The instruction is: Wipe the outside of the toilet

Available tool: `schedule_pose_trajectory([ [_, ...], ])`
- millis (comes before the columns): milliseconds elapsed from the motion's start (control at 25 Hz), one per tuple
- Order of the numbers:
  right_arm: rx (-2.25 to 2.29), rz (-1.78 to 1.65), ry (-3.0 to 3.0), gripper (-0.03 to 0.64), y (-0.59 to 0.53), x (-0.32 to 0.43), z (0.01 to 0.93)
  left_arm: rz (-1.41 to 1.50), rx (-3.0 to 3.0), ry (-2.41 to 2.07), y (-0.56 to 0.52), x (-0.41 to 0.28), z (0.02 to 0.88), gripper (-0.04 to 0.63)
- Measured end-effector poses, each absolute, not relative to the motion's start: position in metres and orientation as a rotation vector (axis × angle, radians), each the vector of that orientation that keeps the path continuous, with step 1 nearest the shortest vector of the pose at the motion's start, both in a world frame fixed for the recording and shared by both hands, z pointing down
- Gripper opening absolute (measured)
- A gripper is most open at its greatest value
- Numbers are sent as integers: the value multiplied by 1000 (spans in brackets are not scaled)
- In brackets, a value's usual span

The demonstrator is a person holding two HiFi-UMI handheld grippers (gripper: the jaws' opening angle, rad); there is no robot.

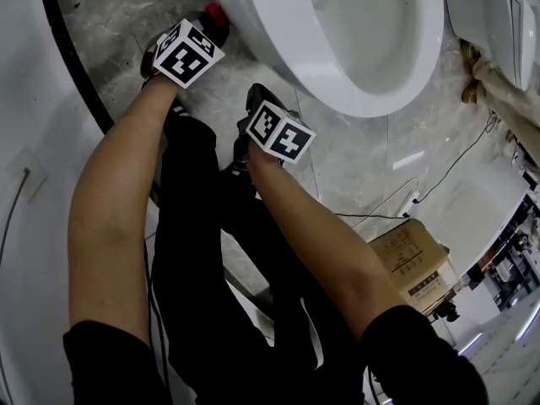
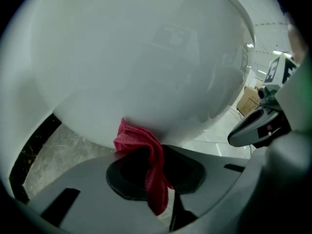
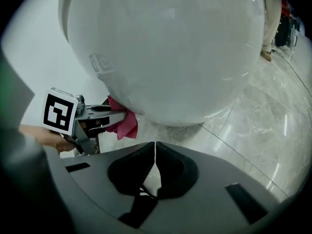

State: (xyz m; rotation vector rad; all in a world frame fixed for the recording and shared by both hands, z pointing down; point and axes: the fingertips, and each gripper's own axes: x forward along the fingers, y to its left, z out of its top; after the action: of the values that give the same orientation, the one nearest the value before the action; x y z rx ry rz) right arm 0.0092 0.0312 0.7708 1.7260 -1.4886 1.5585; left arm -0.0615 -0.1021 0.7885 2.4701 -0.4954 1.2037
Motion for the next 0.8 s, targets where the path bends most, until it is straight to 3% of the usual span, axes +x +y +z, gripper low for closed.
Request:
schedule_pose_trajectory([
  [440, 1750, 1527, -1379, 37, 82, 45, 774, 1080, 2433, -401, -24, -10, 785, 86],
  [800, 1749, 1473, -1298, 35, 108, 60, 763, 1032, 2529, -64, 34, 43, 755, 84],
])
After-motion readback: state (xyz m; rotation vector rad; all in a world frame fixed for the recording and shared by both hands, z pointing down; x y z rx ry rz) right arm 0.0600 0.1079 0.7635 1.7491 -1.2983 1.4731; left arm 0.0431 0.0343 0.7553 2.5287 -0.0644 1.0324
